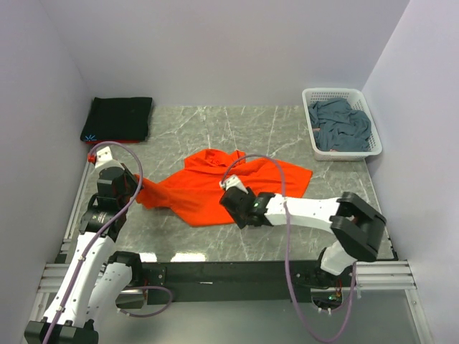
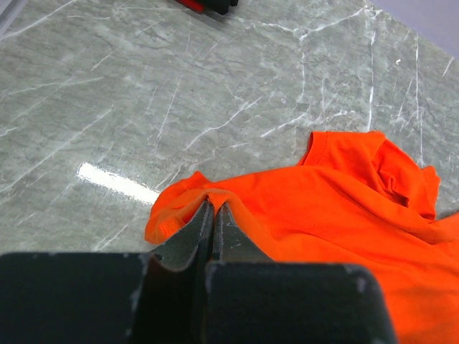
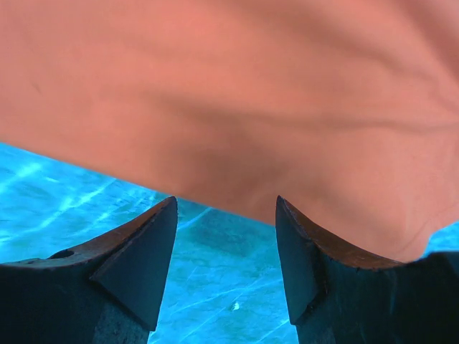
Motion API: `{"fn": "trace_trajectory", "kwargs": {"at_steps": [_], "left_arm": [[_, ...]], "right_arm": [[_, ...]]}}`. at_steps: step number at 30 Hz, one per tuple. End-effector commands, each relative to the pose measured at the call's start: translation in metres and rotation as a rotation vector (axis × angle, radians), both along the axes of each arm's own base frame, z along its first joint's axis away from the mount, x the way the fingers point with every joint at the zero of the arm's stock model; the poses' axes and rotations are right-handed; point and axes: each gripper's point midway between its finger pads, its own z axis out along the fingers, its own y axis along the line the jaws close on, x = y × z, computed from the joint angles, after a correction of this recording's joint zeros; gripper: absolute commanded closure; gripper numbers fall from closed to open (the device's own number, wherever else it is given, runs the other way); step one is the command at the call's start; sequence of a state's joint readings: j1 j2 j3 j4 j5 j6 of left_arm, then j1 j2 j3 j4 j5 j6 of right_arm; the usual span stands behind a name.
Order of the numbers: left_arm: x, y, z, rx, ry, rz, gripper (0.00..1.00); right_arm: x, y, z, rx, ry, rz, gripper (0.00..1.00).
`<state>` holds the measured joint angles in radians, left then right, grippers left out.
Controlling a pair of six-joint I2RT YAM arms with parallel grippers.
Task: Fold and stack the t-shirts
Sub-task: Flatten the tshirt out
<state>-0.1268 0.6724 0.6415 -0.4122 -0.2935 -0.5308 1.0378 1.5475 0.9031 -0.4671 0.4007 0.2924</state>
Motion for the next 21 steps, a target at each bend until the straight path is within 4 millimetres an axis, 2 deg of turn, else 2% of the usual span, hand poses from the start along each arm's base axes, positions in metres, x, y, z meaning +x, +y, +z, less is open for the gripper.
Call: {"fn": "trace_trajectory", "kwargs": {"at_steps": [1, 8, 12, 14, 15, 16, 17, 20, 21], "left_arm": [[0.004, 0.002, 0.010, 0.015, -0.042, -0.001, 0.99], [0.005, 0.003, 0.010, 0.018, -0.039, 0.005, 0.99], [0.005, 0.004, 0.010, 0.021, -0.039, 0.007, 0.99], [0.005, 0.004, 0.010, 0.022, -0.039, 0.010, 0.99], [0.005, 0.004, 0.010, 0.023, -0.040, 0.011, 0.99], [0.004, 0.005, 0.011, 0.023, -0.039, 0.013, 0.99], [0.004, 0.006, 0.011, 0.023, -0.043, 0.018, 0.99], [0.001, 0.006, 0.014, 0.022, -0.053, 0.018, 0.99], [0.001, 0.006, 0.016, 0.021, -0.061, 0.021, 0.99]], "right_arm": [[0.005, -0.008, -0.006, -0.180, -0.091, 0.044, 0.36], [0.005, 0.007, -0.026, -0.314, -0.101, 0.164, 0.36], [0.006, 0.007, -0.035, -0.354, -0.096, 0.187, 0.39], [0.004, 0.005, -0.039, -0.366, -0.086, 0.203, 0.53], [0.002, 0.006, -0.040, -0.371, -0.070, 0.224, 0.63], [0.000, 0.007, -0.038, -0.358, -0.059, 0.233, 0.92], [-0.003, 0.007, -0.037, -0.360, -0.041, 0.249, 1.00], [-0.023, 0.025, -0.018, -0.261, 0.017, 0.333, 1.00], [-0.046, 0.031, -0.016, -0.220, 0.117, 0.403, 1.00]]}}
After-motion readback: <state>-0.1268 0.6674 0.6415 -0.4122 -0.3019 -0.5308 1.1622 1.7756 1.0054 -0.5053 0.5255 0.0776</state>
